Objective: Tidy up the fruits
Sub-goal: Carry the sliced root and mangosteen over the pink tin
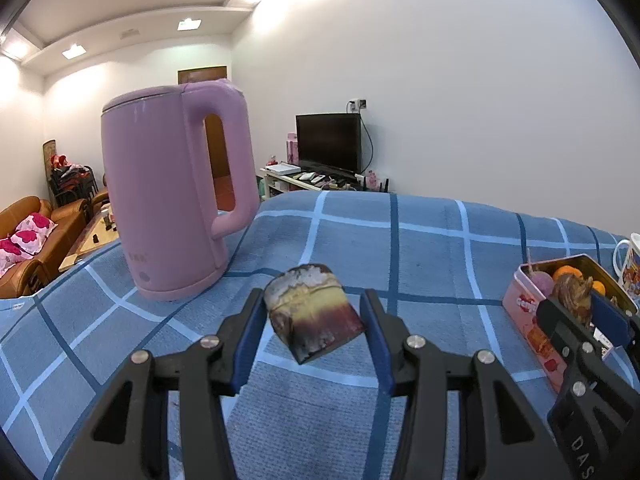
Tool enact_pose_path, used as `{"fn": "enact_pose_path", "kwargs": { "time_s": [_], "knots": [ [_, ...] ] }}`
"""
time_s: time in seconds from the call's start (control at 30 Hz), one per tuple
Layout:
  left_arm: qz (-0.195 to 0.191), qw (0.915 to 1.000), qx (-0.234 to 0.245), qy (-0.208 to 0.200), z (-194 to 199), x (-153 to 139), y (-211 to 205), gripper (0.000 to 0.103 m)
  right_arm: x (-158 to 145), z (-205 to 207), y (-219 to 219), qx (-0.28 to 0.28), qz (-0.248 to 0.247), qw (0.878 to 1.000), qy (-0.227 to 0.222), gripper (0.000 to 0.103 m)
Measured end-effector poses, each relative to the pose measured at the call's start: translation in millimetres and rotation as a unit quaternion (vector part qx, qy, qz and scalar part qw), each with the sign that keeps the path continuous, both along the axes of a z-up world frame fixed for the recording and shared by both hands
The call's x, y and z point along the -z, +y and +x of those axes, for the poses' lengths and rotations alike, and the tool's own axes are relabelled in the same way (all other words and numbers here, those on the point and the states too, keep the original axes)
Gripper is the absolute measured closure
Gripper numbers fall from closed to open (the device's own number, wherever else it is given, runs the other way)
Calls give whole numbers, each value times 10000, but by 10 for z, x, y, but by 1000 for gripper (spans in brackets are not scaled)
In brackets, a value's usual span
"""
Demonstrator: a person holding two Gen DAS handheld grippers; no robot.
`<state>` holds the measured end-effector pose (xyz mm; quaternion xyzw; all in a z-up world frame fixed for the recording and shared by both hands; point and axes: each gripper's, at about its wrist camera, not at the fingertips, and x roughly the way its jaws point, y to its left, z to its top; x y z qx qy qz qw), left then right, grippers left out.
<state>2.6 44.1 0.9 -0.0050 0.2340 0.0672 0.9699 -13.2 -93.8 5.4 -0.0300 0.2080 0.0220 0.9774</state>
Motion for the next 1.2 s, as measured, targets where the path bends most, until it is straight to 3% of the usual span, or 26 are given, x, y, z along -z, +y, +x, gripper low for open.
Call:
{"fn": "enact_pose_path", "kwargs": {
  "time_s": [1.2],
  "knots": [
    [258,9973,681,-42,-208,-4,-778,53,-38,-236,-810,508,-182,9985,-114,59]
  ]
}}
